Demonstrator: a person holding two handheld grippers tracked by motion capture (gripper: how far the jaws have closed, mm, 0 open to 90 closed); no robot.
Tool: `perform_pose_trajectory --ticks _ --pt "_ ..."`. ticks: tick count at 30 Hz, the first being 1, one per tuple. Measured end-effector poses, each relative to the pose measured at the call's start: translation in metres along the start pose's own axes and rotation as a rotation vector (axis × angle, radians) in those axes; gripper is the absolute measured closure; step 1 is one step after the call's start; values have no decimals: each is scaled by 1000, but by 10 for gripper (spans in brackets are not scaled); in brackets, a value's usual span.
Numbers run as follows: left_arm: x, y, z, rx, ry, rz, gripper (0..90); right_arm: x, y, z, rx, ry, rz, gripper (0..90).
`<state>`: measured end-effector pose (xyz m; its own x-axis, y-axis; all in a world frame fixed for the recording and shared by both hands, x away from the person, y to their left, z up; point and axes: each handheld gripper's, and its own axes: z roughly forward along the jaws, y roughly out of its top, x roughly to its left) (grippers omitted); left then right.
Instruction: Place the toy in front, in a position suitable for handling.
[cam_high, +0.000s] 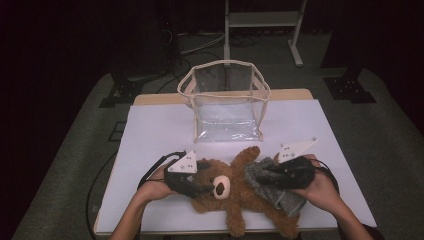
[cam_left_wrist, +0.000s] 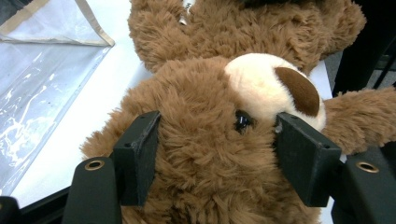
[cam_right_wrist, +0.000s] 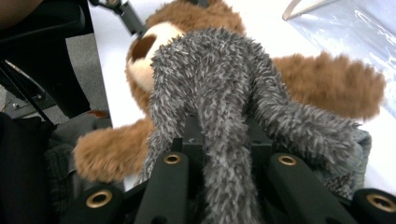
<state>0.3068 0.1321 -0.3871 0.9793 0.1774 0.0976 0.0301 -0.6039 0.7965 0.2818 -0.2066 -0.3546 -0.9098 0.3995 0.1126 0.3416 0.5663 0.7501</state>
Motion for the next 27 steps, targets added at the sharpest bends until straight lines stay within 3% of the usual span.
perform_pose_trajectory --ticks 3,7,14,19,24,27 --pt "1 -1 0 -10 -5 1 340 2 -19 -3 -9 -1 29 747" --pt "1 -1 -4 -5 10 8 325 -6 -25 1 -31 12 49 749" --pt "3 -4 -10 8 13 16 241 -19 -16 6 -47 -8 43 750" --pt "5 -4 3 56 53 9 213 -36 -4 12 -44 -29 54 750" --pt "5 -4 5 58 62 13 238 -33 -6 8 -52 -26 52 750" --pt "4 -3 6 70 71 22 239 -22 -12 -1 -38 -44 28 749"
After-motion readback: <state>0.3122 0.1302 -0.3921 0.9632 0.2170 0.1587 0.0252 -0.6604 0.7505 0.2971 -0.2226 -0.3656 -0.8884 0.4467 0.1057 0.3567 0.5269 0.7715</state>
